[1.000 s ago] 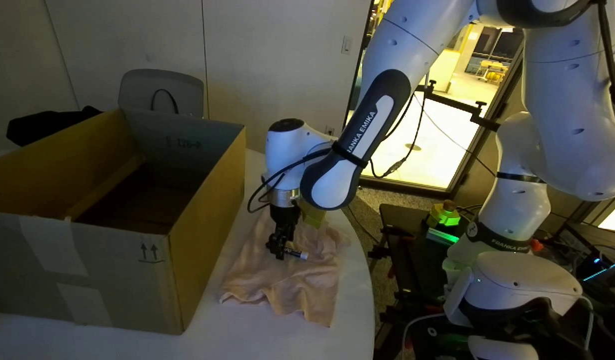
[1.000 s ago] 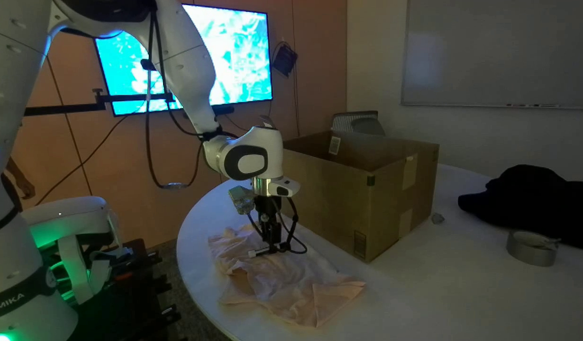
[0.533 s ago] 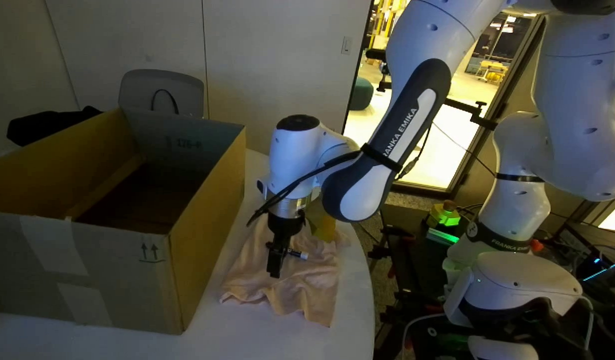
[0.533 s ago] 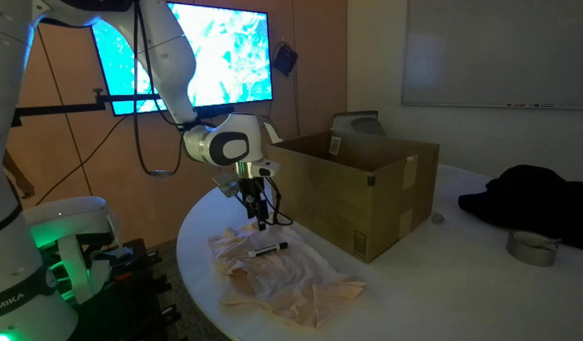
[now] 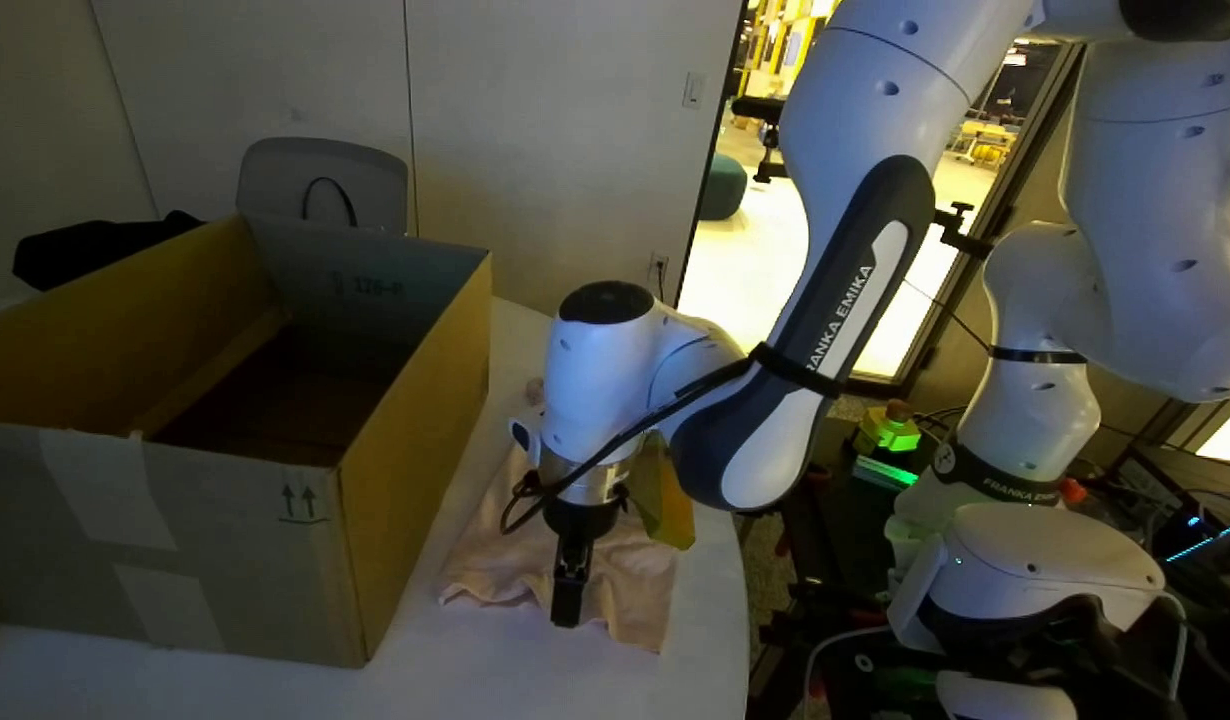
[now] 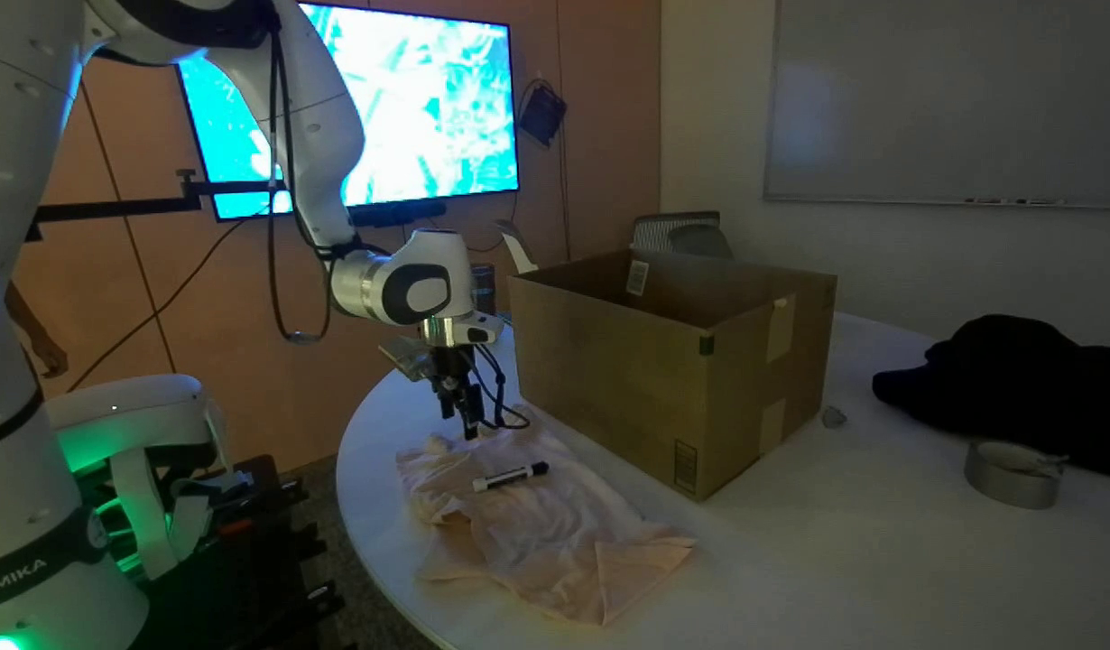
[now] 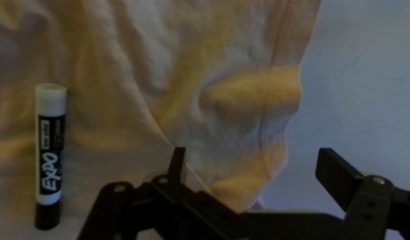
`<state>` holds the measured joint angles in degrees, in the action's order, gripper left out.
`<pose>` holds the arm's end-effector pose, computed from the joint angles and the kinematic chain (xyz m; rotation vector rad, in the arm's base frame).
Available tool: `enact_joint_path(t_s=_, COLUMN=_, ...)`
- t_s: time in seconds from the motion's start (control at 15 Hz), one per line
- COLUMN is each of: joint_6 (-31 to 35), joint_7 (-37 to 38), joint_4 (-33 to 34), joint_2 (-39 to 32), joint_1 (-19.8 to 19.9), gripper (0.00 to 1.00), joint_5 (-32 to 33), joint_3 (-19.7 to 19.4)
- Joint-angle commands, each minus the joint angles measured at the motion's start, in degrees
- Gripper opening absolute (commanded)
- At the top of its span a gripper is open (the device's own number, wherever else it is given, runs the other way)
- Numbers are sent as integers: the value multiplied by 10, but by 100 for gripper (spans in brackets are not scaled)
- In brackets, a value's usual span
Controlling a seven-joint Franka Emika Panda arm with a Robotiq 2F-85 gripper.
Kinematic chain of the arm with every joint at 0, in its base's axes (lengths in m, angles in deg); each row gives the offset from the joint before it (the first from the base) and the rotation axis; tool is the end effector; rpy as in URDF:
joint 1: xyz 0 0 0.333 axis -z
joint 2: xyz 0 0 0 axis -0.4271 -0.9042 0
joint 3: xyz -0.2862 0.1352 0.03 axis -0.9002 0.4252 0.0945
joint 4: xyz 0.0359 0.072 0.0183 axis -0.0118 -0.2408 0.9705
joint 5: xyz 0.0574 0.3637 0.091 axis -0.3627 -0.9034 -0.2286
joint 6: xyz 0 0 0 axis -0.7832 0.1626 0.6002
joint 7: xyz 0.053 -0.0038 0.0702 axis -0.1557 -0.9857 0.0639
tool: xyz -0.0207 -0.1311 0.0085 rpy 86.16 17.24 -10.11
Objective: Put the marker on the towel and wrap it, then put it in the box
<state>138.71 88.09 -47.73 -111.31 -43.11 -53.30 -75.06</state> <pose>0.4778 0.1765 0.1277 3.1363 0.1329 0.0019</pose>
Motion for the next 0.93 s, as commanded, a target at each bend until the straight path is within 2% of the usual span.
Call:
enact_joint_path(t_s=0.0, joint_6=21, joint_7=8, joint_4=16, joint_2=-35, joint_1=-6, gripper=100, joint_5=0, joint_3=-9)
enact_joint_path(t_s=0.33, joint_6=32, joint_7=14, joint_4=29, joint_2=-67, joint_1=-16, gripper=100, joint_5=-1, joint_3=-23)
enact_joint_path(t_s=0.4, joint_6=30, joint_7=17, joint_4=31, joint_2=-69, joint_1=-18, gripper=97, joint_5=0, joint_3=-28)
enact_joint_path(t_s=0.47, joint_6=27, joint_7=18, joint_4=32, joint_2=-69, joint_1=-19, gripper=73, joint_5=1, joint_3=-31)
enact_joint_path(t_s=0.53, joint_6=27, joint_7=17, joint_4=32, joint_2=-67, joint_1=-18, gripper=73, joint_5=0, joint_3=-31)
enact_joint_path(t_s=0.6, joint_6=25, joint_7=18, joint_4=31, joint_2=-65, joint_1=-19, gripper=67, joint_5=0, joint_3=-32)
enact_joint_path(t_s=0.87, joint_6=23, joint_7=10, joint_4=22, joint_2=-43, joint_1=-12, gripper=37, joint_5=-1, joint_3=-31)
